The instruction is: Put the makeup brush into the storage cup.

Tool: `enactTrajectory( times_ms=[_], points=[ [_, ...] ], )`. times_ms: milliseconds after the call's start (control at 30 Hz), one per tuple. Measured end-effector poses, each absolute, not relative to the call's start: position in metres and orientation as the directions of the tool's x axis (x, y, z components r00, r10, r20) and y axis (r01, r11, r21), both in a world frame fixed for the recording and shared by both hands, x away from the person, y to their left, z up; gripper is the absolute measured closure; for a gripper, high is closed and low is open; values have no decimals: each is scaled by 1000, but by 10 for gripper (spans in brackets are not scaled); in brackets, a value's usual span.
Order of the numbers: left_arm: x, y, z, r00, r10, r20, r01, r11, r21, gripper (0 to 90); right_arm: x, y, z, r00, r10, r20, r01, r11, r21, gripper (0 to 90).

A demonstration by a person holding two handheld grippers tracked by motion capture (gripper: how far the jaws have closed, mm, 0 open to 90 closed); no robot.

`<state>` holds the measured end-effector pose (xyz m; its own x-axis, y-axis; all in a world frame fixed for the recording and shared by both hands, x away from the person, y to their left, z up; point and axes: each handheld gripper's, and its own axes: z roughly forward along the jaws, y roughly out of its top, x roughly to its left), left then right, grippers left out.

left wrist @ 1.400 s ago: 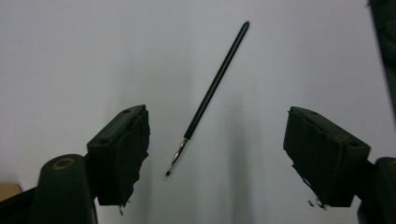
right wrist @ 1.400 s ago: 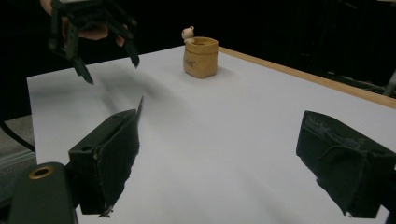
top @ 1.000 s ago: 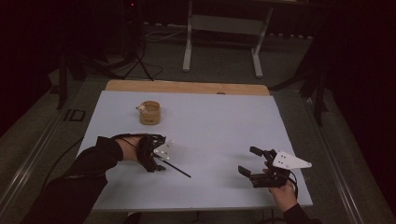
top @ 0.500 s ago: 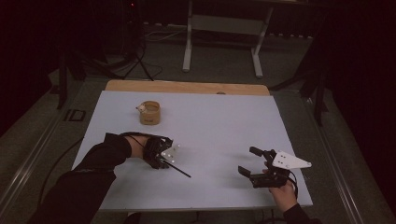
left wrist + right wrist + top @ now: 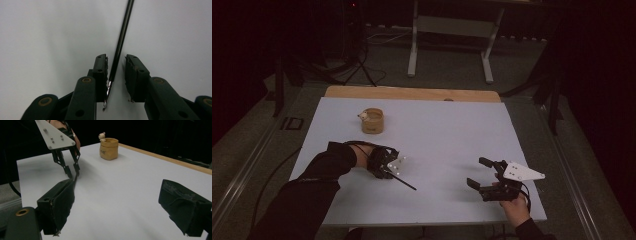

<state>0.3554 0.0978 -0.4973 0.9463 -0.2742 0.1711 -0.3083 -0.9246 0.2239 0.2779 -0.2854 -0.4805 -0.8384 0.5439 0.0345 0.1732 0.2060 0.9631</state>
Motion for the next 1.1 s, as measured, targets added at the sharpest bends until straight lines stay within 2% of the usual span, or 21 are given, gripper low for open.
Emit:
enactTrajectory(
  times_ms=[167, 333, 633, 900, 933, 1100],
  points=[
    [357, 97, -501, 948, -285, 143, -311, -925, 218, 744, 278, -286, -480, -837, 546, 42, 177, 197, 964, 132],
    [358, 97, -502, 948, -294, 121, -314, -922, 225, 843, 278, -287, -480, -837, 546, 41, 175, 197, 965, 132],
    [356, 93, -500, 944, -305, 126, -325, -926, 193, 855, 278, -287, -479, -835, 548, 41, 177, 197, 964, 132],
    [360, 90, -478, 951, -276, 139, -302, -927, 223, 856, 278, -288, -479, -832, 553, 40, 179, 199, 964, 132],
    [361, 89, -474, 960, -254, 115, -274, -934, 228, 856, 278, -287, -479, -832, 553, 40, 178, 199, 964, 132],
    [358, 85, -461, 963, -246, 106, -265, -934, 238, 857, 278, -287, -480, -831, 554, 40, 182, 203, 962, 132]
  ],
)
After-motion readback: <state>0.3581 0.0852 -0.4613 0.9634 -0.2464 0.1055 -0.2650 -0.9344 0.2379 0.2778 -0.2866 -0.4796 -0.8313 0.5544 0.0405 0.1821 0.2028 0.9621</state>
